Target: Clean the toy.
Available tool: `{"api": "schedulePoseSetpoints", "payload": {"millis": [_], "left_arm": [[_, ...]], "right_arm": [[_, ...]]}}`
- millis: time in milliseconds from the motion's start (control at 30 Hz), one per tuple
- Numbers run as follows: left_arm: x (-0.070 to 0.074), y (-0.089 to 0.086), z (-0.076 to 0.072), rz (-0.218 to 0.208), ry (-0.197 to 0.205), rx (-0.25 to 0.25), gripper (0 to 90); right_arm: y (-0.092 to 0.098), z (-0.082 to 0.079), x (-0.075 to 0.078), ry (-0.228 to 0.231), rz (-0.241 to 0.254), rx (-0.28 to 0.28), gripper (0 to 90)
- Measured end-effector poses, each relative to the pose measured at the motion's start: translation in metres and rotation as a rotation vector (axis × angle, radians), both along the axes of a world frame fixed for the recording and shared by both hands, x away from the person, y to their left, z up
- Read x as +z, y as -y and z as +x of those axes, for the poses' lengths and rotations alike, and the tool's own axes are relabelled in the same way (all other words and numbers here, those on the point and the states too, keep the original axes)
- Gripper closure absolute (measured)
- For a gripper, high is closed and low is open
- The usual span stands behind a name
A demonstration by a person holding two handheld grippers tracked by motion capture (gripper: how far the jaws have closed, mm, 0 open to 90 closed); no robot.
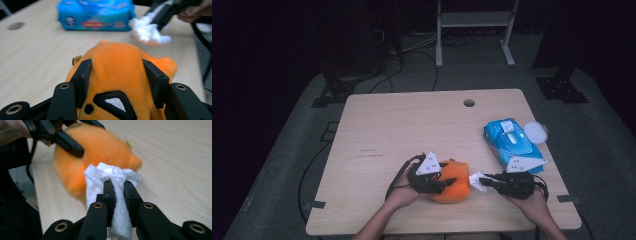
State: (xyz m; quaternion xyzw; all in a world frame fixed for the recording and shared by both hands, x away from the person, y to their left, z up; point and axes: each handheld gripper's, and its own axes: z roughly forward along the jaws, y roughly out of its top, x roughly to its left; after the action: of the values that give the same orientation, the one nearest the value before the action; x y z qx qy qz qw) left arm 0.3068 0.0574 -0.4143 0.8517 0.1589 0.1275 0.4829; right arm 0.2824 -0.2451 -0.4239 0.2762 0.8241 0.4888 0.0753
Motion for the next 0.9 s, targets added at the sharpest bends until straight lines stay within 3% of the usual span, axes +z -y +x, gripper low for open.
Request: {"api": "schedulePoseSetpoints", "payload": {"millis": [100,267,600,733,900], "left_arm": [[0.002,-0.009,0.006,-0.022,0.023,0.073,47.2],[0.002,-0.016,0.012,-0.035,0.03,0.116,46.8],[0.0,-0.018,0.019,-0.037,0.029,0.138,46.0],[0.0,-0.02,0.026,-0.047,0.031,0.152,46.0],[-0.003,-0.016,0.035,-0.025,0.021,0.151,43.7]], "right_arm": [[0.012,0.005,-0.003,-0.011,-0.025,-0.037,81.3],[0.027,0.01,-0.01,-0.038,-0.05,-0.072,78.7],[0.04,0.013,-0.014,-0.085,-0.054,-0.089,62.2],[0.041,0.013,-0.015,-0.083,-0.053,-0.086,58.1],[0.043,0.014,-0.015,-0.084,-0.043,-0.096,54.2]]}}
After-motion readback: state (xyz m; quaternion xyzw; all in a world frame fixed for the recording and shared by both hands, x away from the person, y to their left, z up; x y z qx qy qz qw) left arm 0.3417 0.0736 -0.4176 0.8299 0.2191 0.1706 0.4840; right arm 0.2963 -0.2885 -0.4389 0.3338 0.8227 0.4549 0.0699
